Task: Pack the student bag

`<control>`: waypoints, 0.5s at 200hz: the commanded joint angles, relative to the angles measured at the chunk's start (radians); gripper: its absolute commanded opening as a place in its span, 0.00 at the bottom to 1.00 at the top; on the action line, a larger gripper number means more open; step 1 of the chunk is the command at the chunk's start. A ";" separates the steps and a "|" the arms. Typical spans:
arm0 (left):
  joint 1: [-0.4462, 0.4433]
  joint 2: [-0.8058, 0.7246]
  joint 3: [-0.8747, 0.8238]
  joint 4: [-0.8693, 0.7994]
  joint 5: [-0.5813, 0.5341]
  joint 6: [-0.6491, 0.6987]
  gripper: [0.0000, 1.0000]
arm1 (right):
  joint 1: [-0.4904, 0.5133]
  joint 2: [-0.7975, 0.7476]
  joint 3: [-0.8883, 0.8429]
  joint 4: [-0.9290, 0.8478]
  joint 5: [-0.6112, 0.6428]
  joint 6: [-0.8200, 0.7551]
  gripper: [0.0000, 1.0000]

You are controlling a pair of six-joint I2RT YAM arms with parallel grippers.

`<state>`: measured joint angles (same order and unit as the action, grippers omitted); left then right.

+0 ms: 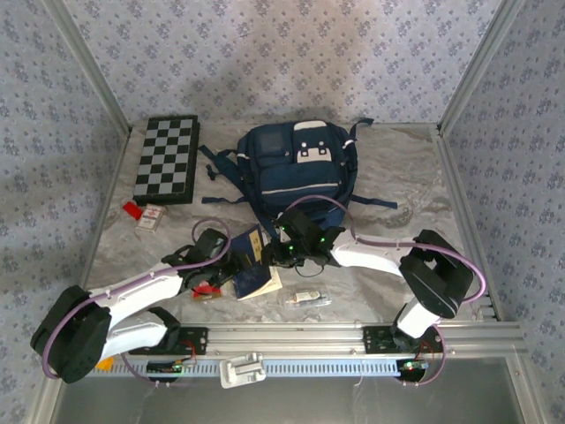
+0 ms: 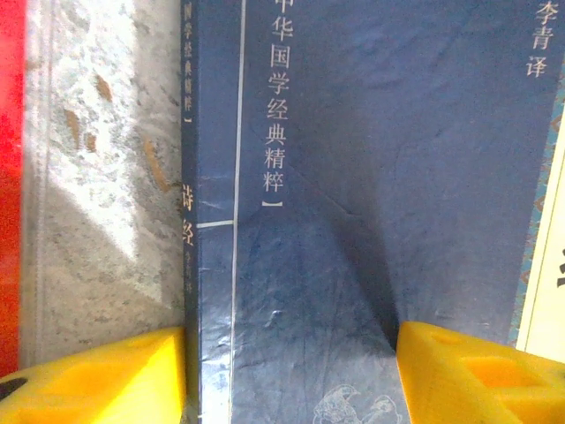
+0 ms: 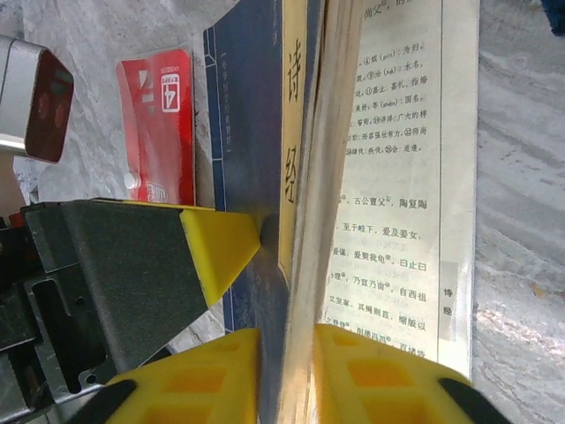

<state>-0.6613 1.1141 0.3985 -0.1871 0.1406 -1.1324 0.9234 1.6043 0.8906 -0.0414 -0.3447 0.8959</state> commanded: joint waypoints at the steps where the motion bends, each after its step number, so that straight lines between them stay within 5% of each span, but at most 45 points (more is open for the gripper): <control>1: -0.004 0.008 0.025 0.006 -0.021 0.025 0.63 | 0.003 0.008 -0.001 -0.022 0.015 -0.012 0.16; 55: 0.011 -0.061 0.051 -0.044 -0.032 0.046 0.64 | 0.009 -0.013 0.015 0.037 0.001 0.004 0.00; 100: 0.142 -0.281 0.096 -0.210 -0.010 0.108 0.71 | 0.021 -0.101 0.035 0.112 -0.019 0.055 0.00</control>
<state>-0.5701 0.9421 0.4408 -0.3099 0.1268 -1.0801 0.9318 1.5810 0.8906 -0.0059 -0.3378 0.9180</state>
